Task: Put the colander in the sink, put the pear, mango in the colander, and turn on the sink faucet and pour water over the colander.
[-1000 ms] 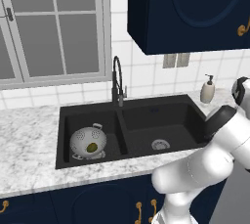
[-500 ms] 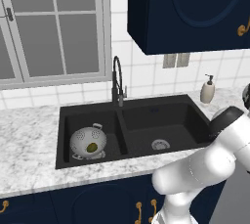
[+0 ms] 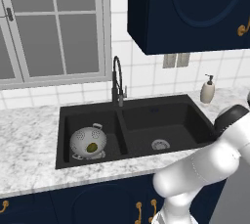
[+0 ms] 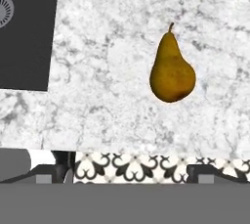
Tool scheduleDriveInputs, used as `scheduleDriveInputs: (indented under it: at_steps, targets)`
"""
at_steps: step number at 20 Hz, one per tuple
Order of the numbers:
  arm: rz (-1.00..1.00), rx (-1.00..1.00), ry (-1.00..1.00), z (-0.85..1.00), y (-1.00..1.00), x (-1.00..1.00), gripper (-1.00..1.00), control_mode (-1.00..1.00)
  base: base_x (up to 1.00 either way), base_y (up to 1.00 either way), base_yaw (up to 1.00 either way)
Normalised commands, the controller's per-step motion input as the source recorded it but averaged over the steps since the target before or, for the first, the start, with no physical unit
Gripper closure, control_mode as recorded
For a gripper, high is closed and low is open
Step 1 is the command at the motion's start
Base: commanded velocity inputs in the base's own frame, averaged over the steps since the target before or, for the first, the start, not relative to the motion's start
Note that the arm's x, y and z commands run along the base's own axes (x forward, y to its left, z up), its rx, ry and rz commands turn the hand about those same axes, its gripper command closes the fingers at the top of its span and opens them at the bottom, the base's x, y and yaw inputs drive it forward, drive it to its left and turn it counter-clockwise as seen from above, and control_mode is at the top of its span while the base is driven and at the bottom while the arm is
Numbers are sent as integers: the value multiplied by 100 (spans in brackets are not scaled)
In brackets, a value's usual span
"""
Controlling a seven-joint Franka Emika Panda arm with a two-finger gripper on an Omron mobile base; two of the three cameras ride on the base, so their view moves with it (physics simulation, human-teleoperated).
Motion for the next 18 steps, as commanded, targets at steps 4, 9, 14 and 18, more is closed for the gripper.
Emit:
scheduleDriveInputs:
  at_steps: [4,9,14,18]
  targets:
    - [13,0,0,-26,-19,1,-100,-100,0,0,0]
    - [14,0,0,-21,-5,15,-100,-100,0,0,0]
    - [12,0,4,-18,0,30,-100,-100,0,0,0]
    - [10,0,7,-25,-11,31,-100,-100,0,0,0]
